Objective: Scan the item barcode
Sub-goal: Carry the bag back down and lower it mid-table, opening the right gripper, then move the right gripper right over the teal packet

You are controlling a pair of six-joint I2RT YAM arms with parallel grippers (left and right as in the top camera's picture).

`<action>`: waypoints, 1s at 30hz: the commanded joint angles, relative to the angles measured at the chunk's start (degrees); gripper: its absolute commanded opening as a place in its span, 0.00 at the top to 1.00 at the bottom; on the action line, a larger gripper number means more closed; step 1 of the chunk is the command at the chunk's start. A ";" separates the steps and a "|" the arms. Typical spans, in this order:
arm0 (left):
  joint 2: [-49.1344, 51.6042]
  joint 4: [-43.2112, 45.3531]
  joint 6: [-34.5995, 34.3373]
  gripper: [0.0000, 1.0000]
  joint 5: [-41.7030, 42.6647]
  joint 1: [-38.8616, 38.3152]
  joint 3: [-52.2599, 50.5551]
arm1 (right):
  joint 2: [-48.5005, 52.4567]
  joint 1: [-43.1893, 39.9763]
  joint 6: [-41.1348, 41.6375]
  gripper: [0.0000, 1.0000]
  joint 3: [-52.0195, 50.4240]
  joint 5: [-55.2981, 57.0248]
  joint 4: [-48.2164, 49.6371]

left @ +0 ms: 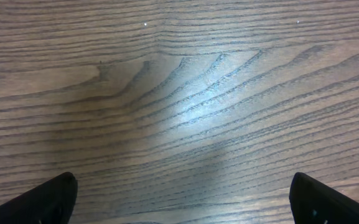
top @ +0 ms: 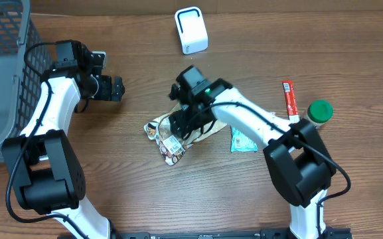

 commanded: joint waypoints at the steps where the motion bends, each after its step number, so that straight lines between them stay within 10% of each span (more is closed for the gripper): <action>1: -1.92 0.04 0.44 0.00 0.24 -0.35 1.31 | -0.81 3.39 4.35 0.26 -1.16 -0.50 0.39; 14: -1.92 0.04 0.44 0.00 0.24 -0.35 1.31 | -1.46 12.90 11.69 0.27 -0.63 3.04 -1.14; 30: -1.92 0.04 0.44 0.00 0.22 -0.35 1.31 | -15.43 -1.44 18.78 0.09 -0.37 13.84 -19.74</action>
